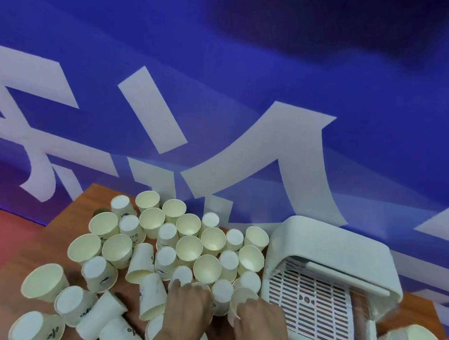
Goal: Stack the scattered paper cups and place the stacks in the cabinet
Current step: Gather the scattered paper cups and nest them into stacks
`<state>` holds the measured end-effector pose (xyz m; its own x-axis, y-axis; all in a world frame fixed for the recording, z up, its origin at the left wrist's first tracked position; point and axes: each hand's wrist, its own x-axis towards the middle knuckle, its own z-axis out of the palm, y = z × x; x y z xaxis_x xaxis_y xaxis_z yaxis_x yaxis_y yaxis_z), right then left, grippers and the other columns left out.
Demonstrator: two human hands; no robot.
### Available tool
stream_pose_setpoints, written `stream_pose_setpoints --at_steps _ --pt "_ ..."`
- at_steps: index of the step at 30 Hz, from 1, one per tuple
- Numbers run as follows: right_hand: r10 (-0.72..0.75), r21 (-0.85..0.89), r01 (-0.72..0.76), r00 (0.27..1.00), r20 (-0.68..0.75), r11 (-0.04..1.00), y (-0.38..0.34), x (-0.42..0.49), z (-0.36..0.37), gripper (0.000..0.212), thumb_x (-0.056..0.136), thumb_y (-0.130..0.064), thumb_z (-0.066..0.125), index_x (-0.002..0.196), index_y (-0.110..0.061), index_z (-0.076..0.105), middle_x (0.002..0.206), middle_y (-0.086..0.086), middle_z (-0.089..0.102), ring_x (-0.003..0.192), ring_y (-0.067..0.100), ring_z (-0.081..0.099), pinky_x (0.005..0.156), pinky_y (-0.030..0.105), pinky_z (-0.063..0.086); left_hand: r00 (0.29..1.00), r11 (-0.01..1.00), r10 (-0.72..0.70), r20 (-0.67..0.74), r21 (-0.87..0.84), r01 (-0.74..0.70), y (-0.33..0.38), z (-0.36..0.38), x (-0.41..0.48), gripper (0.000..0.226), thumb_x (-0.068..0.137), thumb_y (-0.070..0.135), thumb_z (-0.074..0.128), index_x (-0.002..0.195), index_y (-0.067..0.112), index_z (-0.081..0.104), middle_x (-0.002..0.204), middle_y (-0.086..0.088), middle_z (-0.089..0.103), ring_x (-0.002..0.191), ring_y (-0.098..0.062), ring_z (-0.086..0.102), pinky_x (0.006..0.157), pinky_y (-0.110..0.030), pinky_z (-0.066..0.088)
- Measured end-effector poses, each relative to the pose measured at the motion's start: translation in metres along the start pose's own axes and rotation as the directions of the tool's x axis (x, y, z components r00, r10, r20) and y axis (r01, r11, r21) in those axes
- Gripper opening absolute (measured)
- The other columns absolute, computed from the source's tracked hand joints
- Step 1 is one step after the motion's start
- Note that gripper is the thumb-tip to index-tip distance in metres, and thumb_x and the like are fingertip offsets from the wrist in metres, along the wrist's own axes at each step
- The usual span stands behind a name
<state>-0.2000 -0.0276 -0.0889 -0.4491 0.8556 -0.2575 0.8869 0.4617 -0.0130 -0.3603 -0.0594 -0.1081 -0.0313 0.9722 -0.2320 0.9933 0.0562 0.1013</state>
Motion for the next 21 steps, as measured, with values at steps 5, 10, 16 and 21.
stream_pose_setpoints --at_steps 5,10,16,21 --pt "0.037 -0.021 -0.039 0.995 -0.089 0.999 0.008 -0.012 -0.010 0.035 0.042 -0.039 0.084 0.043 -0.023 0.054 0.044 -0.005 0.052 0.039 0.015 0.052 0.046 0.024 0.018 0.996 0.994 -0.006 -0.089 0.108 0.016 0.005 -0.019 -0.013 0.014 0.093 0.026 0.043 0.083 0.024 0.053 0.095 -0.004 0.069 0.090 -0.025 0.063 0.090 -0.037 0.034" --pt "-0.030 -0.087 0.014 0.982 -0.187 0.996 0.012 -0.024 -0.036 0.024 0.078 -0.042 0.065 0.068 -0.020 0.064 0.072 0.000 0.068 0.070 0.022 0.067 0.055 0.030 0.036 0.995 0.994 -0.028 -0.091 0.105 0.038 0.019 -0.043 -0.030 0.011 0.090 0.024 0.044 0.080 0.025 0.048 0.095 -0.005 0.069 0.089 -0.026 0.063 0.083 -0.036 0.035" --pt "-0.054 -0.005 0.054 0.961 -0.271 0.999 0.030 -0.050 -0.066 0.028 0.090 -0.038 0.043 0.086 -0.020 0.065 0.093 0.003 0.070 0.090 0.028 0.068 0.064 0.035 0.034 0.971 0.996 0.024 -0.237 0.085 -0.004 0.046 -0.087 -0.040 0.022 0.053 0.025 0.068 0.048 0.019 0.047 0.046 -0.005 0.053 0.040 -0.025 0.051 0.055 -0.028 0.027" --pt "-0.002 -0.007 0.000 0.946 -0.325 1.000 0.065 -0.074 -0.104 0.024 0.084 -0.039 0.050 0.074 -0.022 0.064 0.079 0.000 0.070 0.074 0.025 0.069 0.055 0.033 0.035 0.903 0.994 0.082 -0.422 0.103 -0.042 0.086 -0.131 -0.044 0.041 0.053 0.022 0.073 0.052 0.022 0.032 0.045 -0.002 0.049 0.039 -0.024 0.046 0.053 -0.028 0.024"
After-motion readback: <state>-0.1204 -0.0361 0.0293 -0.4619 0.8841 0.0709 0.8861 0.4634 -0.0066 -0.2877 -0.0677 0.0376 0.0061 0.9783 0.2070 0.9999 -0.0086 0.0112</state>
